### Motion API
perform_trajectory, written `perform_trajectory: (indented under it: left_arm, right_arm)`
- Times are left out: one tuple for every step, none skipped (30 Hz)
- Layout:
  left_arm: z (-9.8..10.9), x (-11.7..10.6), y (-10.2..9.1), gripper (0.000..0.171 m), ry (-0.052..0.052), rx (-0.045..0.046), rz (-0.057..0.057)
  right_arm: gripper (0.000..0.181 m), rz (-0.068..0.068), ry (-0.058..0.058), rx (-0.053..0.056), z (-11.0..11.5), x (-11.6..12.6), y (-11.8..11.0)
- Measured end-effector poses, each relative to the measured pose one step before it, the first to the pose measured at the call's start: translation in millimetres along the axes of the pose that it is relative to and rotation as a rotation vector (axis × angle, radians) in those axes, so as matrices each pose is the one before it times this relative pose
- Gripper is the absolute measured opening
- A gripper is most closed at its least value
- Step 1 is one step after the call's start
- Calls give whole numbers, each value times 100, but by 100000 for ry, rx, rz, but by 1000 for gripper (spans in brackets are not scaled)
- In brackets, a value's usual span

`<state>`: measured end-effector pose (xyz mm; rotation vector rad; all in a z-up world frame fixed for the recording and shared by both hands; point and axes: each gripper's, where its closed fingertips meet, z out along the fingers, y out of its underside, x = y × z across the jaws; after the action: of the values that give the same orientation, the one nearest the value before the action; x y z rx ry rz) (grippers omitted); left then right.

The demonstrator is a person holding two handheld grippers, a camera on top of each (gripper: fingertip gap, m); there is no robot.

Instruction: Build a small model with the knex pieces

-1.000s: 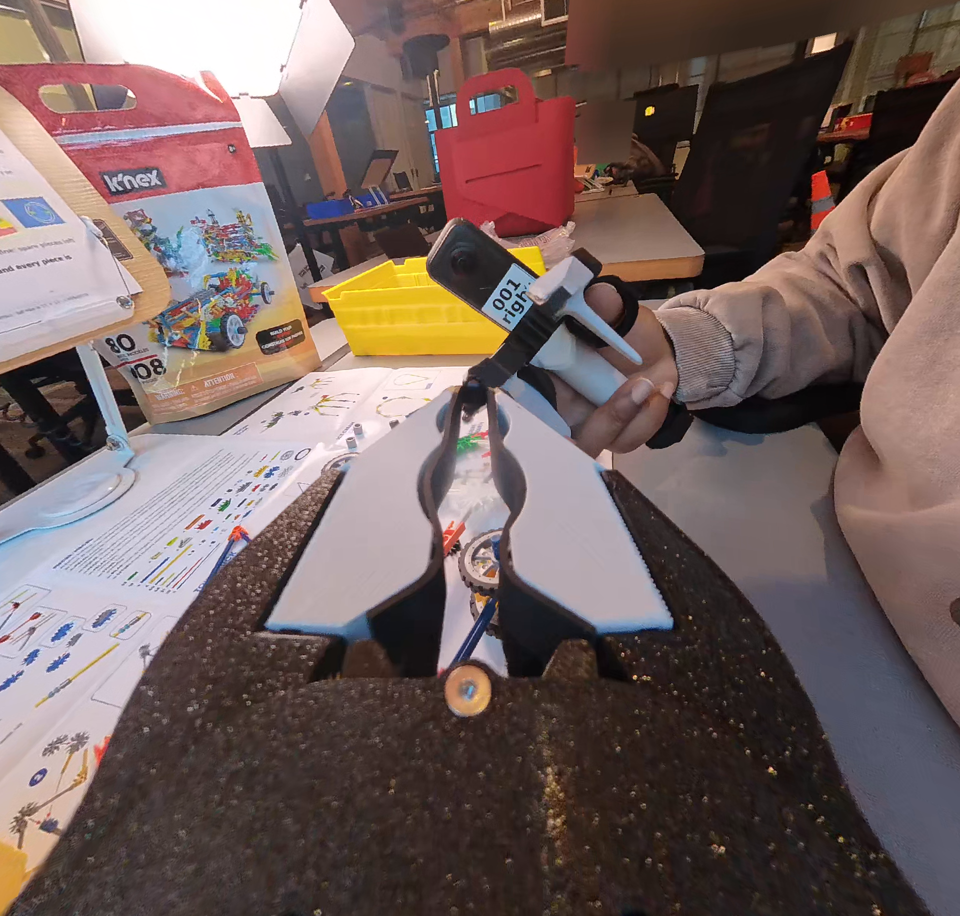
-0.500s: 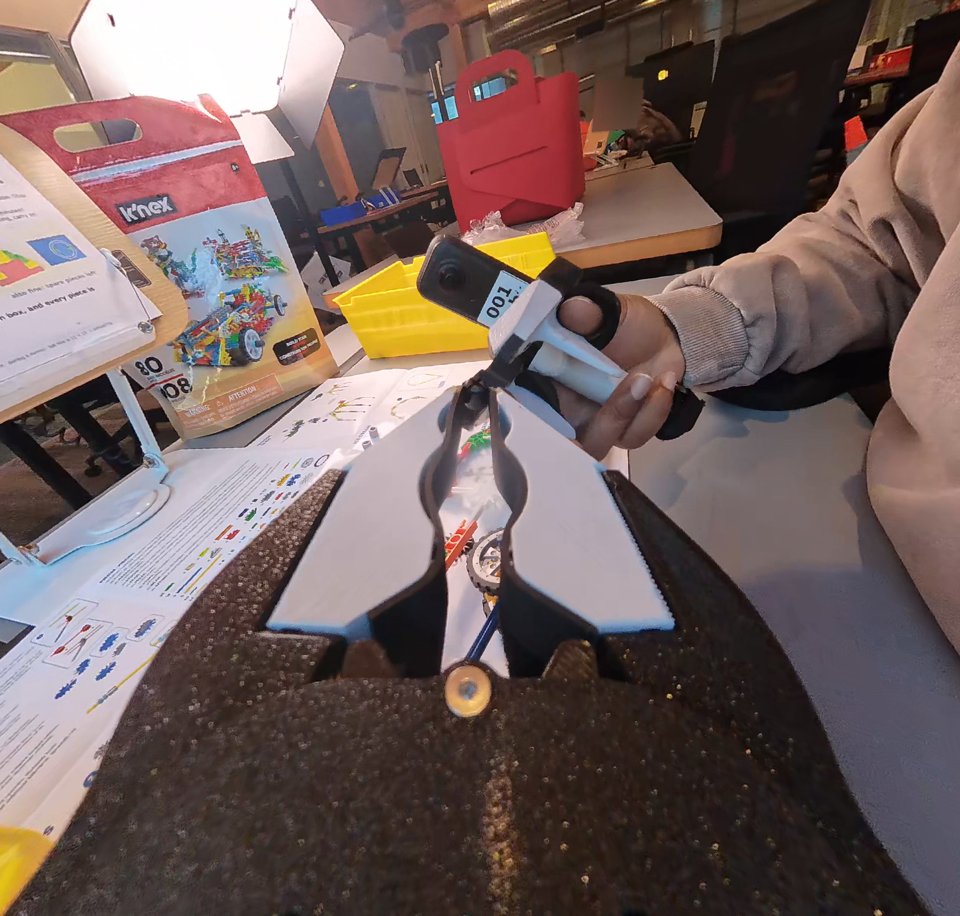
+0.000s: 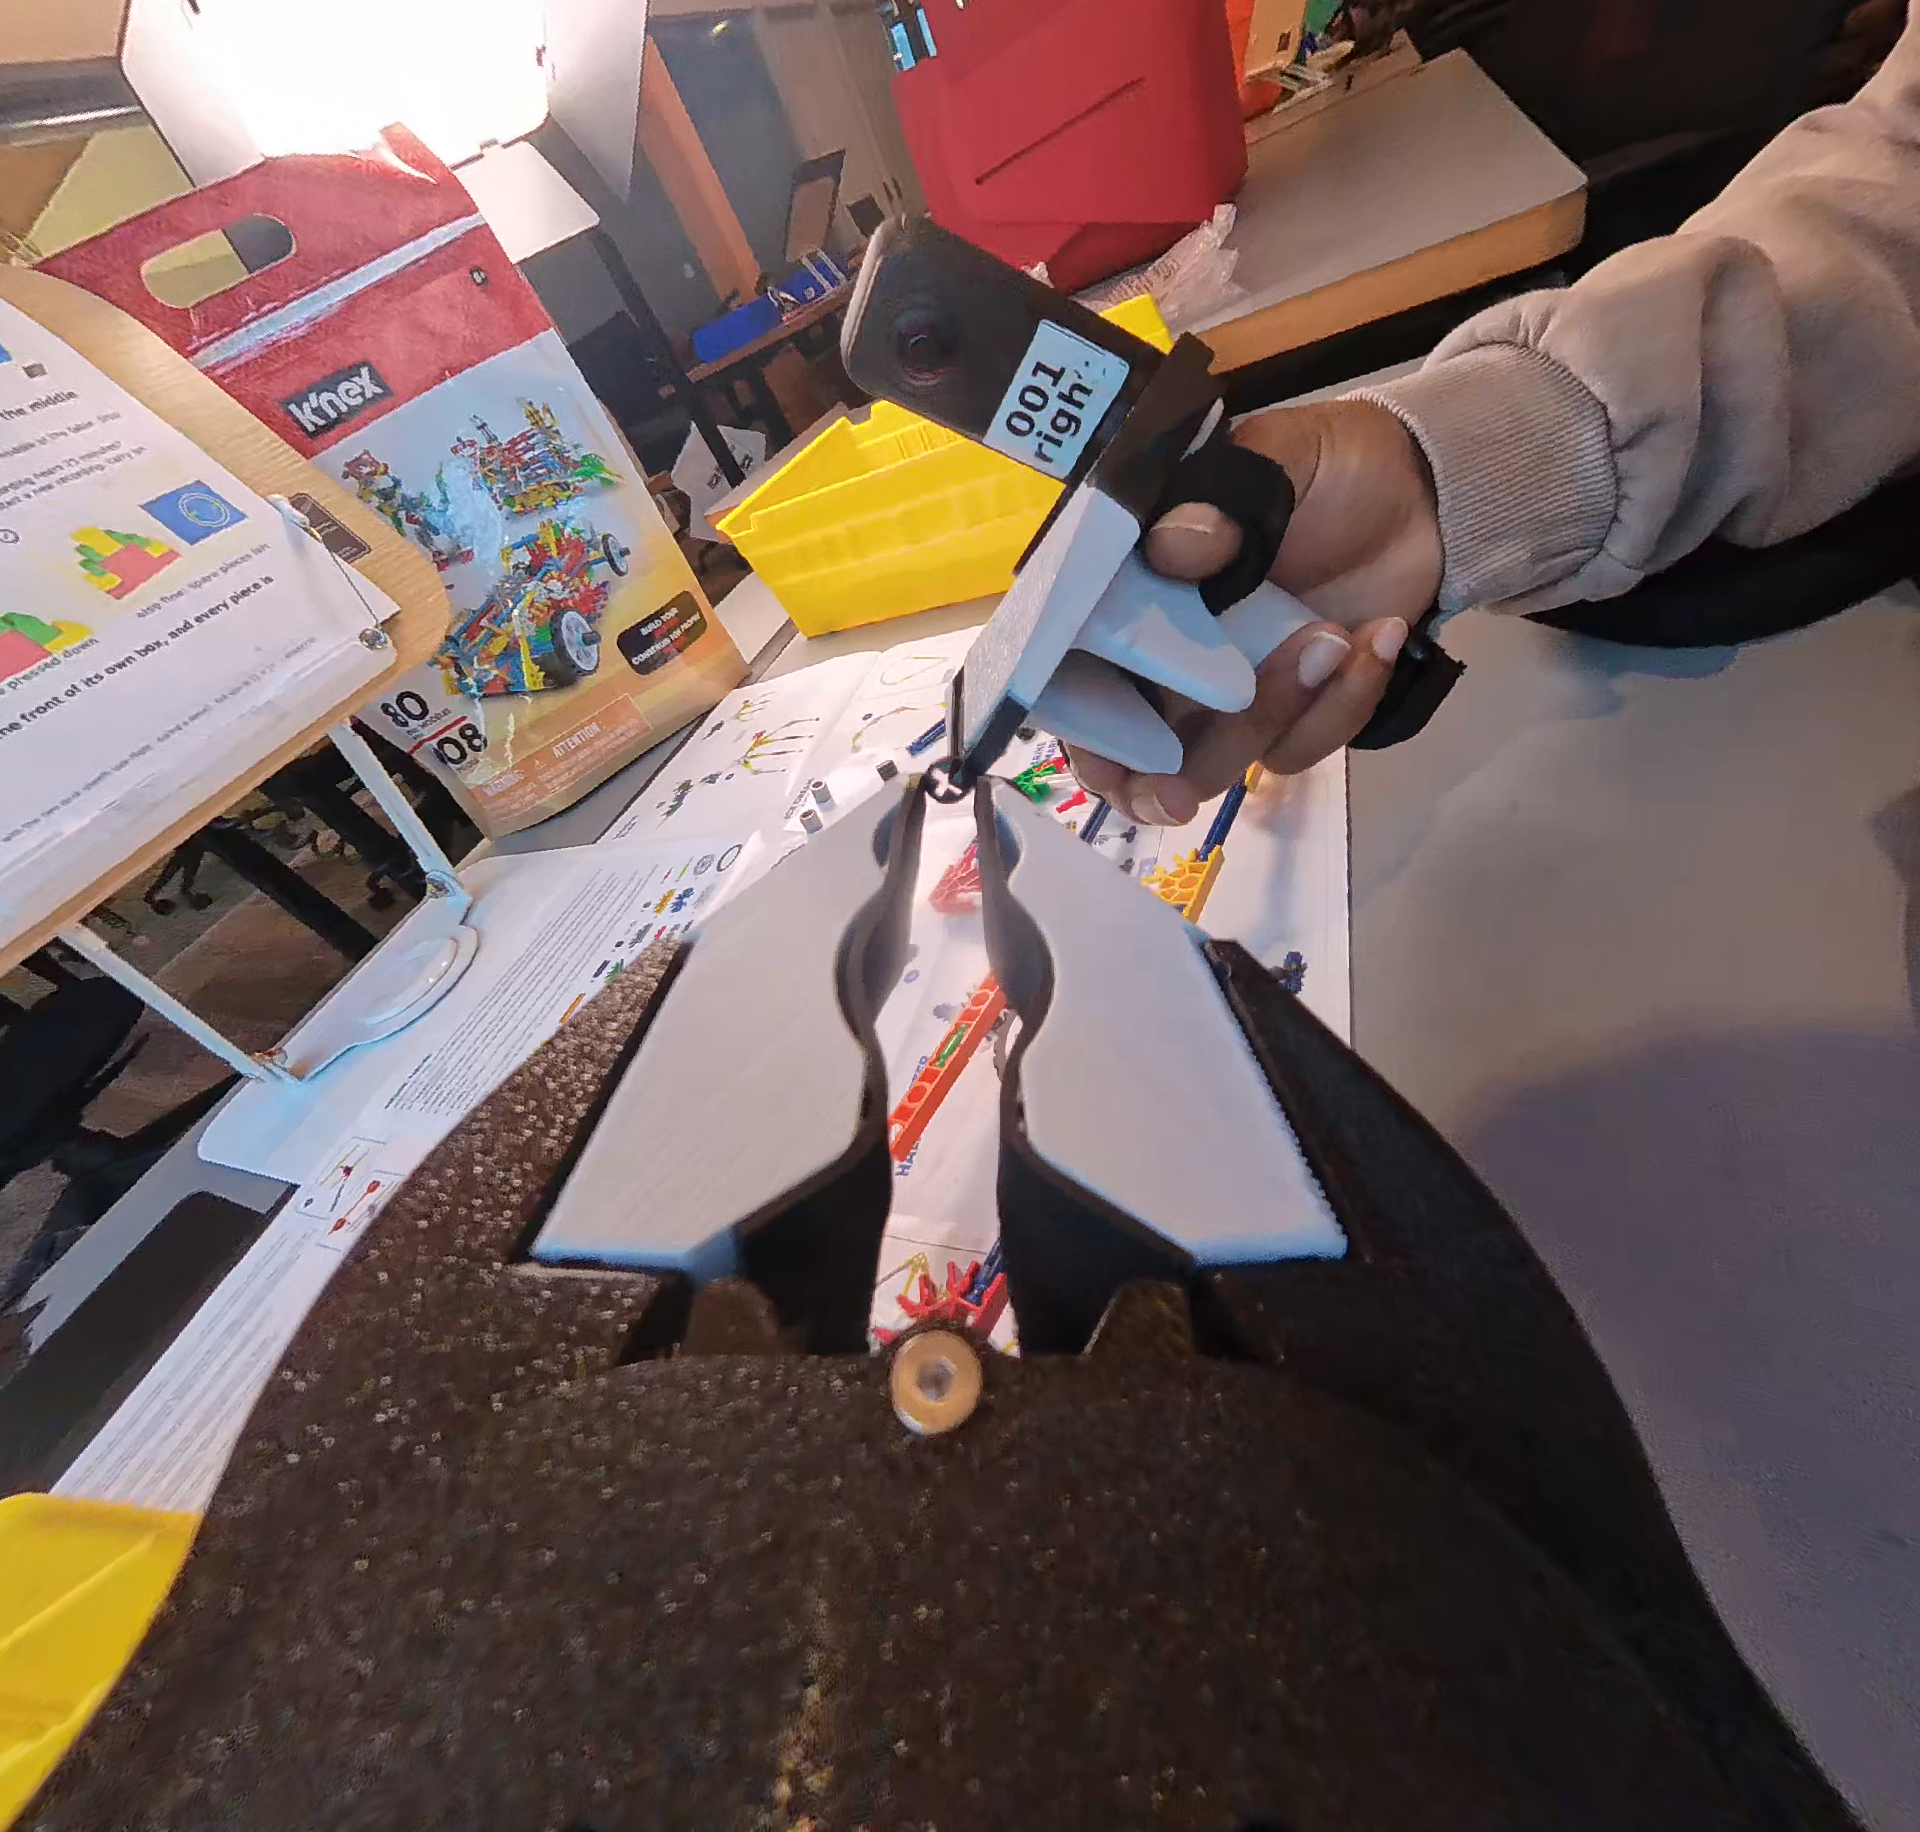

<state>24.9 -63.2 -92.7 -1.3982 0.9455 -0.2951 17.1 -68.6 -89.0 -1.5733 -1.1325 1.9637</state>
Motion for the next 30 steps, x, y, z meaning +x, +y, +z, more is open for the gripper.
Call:
perform_trajectory:
  left_arm:
    - [-33,35,55,7,0,-696,1214]
    - [-61,120,34,7,811,-360,569]
    - [-42,178,61,7,1308,-384,-101]
    - [-30,106,51,7,701,-261,197]
    - [-2,24,46,7,-131,-331,717]
    - [-10,17,17,7,-96,-202,599]
    - [-21,5,-73,7,30,361,-140]
    - [-34,-71,-140,7,-275,944,-563]
    - [-69,-156,-164,7,-799,978,-382]
    - [-77,-116,-130,7,-466,723,31]
    - [-71,-43,-140,7,-123,684,113]
    - [-48,26,-187,7,-19,883,227]
    - [-14,79,-210,7,98,931,472]
    - [7,62,-202,7,-181,784,731]
    - [36,161,-172,7,303,636,886]
    - [63,204,-105,7,581,283,794]
    - [66,139,-35,7,126,-22,879]
    - [48,84,-8,7,-91,17,926]
    - [12,57,-41,7,-22,192,513]
    - [13,24,2,7,86,-134,250]
    - [19,-21,23,7,-297,-276,362]
    - [17,-28,36,7,-396,-396,341]
    - [25,-10,81,7,-120,-653,17]
    - [24,-20,163,7,-123,-1078,76]
    - [17,-48,236,7,-451,-1359,655]
    - [-6,-53,204,7,-521,-1108,880]
    - [-20,-45,84,7,-319,-523,557]
    - [-20,-59,25,9,-399,-370,417]
    - [4,-64,59,10,-614,-745,1193]
    - [8,22,119,11,-496,-1091,2285]
  right_arm:
    - [0,13,341,-505,-80,110,55]
    - [0,251,298,-380,-64,133,40]
    - [0,632,-385,-223,-36,42,44]
    - [0,1004,-954,0,1,-64,14]
    - [0,763,-866,-93,24,-81,53]
    - [0,406,-290,-142,20,-11,51]
    - [0,425,-648,-174,-2,-51,31]
    - [0,902,-788,-222,9,-61,27]
    - [0,1081,-920,584,-26,-70,-73]
    - [0,1601,-1260,1218,-48,-94,-157]
    - [7,2266,-1954,1041,-29,-165,-149]
    - [18,3219,-2450,278,50,-206,-44]
    - [22,3066,-2368,-29,89,-202,63]
    - [22,2047,-2000,73,132,-200,128]
    - [20,1655,-1716,-51,190,-187,181]
    - [18,1908,-2251,-90,200,-265,177]
    - [15,1975,-2049,174,175,-231,122]
    - [12,1589,-818,76,115,-48,113]
    - [10,643,-529,338,14,26,46]
    - [10,956,-709,62,-22,-5,23]
    - [10,165,-53,171,-15,30,-31]
    - [10,-552,400,81,-7,46,-19]
    - [10,-666,673,-172,-25,92,16]
    - [10,-1262,1501,-382,-44,187,7]
    - [10,-2917,2857,-568,-67,288,-10]
    - [10,-4445,3653,-806,-94,304,-32]
    - [8,-4271,3427,-1320,-98,221,7]
    - [9,-3453,2824,-1319,-90,150,14]
    - [10,-1945,1983,-1226,-40,62,52]
    - [10,-572,1672,-1150,-3,110,112]
